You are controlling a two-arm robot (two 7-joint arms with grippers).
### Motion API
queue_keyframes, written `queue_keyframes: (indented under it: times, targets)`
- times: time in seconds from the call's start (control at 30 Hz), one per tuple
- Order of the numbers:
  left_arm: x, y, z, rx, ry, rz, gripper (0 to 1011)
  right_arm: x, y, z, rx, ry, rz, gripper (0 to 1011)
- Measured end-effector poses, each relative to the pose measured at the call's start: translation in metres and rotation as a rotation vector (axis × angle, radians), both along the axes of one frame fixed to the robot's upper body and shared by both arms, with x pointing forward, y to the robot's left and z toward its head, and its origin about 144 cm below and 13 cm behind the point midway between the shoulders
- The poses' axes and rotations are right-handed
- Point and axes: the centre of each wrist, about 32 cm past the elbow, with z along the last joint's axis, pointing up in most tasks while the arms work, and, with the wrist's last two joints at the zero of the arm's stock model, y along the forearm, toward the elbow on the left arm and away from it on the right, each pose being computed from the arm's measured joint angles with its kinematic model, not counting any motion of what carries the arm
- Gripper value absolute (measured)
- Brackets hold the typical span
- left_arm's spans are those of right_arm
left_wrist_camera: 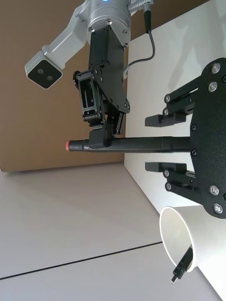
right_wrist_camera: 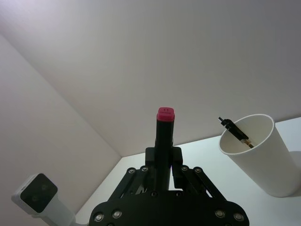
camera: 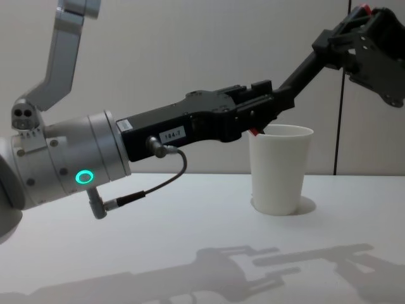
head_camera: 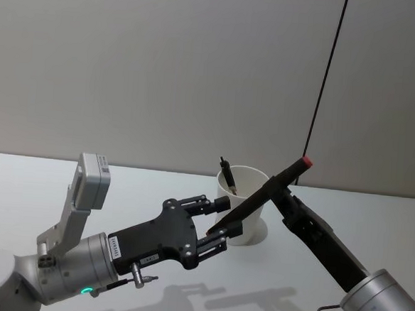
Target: Place the pen into the pen holder.
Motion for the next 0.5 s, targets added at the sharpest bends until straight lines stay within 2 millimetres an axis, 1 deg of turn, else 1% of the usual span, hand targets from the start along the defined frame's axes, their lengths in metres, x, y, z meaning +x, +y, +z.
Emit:
queue_keyframes:
  times: [0.03,0.07,0.13,0.17,0.23,0.3,0.4,0.47,0.5]
  targets:
    - [0.0000,0.0000,0.0000,0.000,0.000,0.000,452,0.0000,0.0000,0.0000,0.000,0.000,0.000,207]
    - [0.0000,0.0000,0.0000,0.000,0.000,0.000,510,0.0000,0.0000,0.0000,0.000,0.000,0.000,207]
    - [0.0000,0.0000,0.0000,0.000,0.000,0.000,555,0.0000,0.0000,0.0000,0.000,0.000,0.000,207]
    - [0.0000,0.0000,0.0000,0.000,0.000,0.000,616,0.0000,0.0000,0.0000,0.000,0.000,0.000,207]
    - [0.0000,0.0000,0.0000,0.000,0.000,0.000,655,0.0000,0.0000,0.0000,0.000,0.000,0.000,207]
    - [0.0000,0.0000,0.0000,0.000,0.000,0.000,737,0.0000,0.0000,0.0000,0.000,0.000,0.000,207]
    - [0.0000,0.0000,0.0000,0.000,0.000,0.000,816,0.0000,0.0000,0.0001,0.000,0.000,0.000,207]
    - [0.0000,0.0000,0.0000,0.000,0.000,0.000,889,0.0002,-0.0001,0.0004,-0.001,-0.002,0.001,207]
    - [0.0000,0.0000,0.0000,0.000,0.000,0.000,901,0.0003,-0.0002,0.0005,-0.001,-0.003,0.001,207]
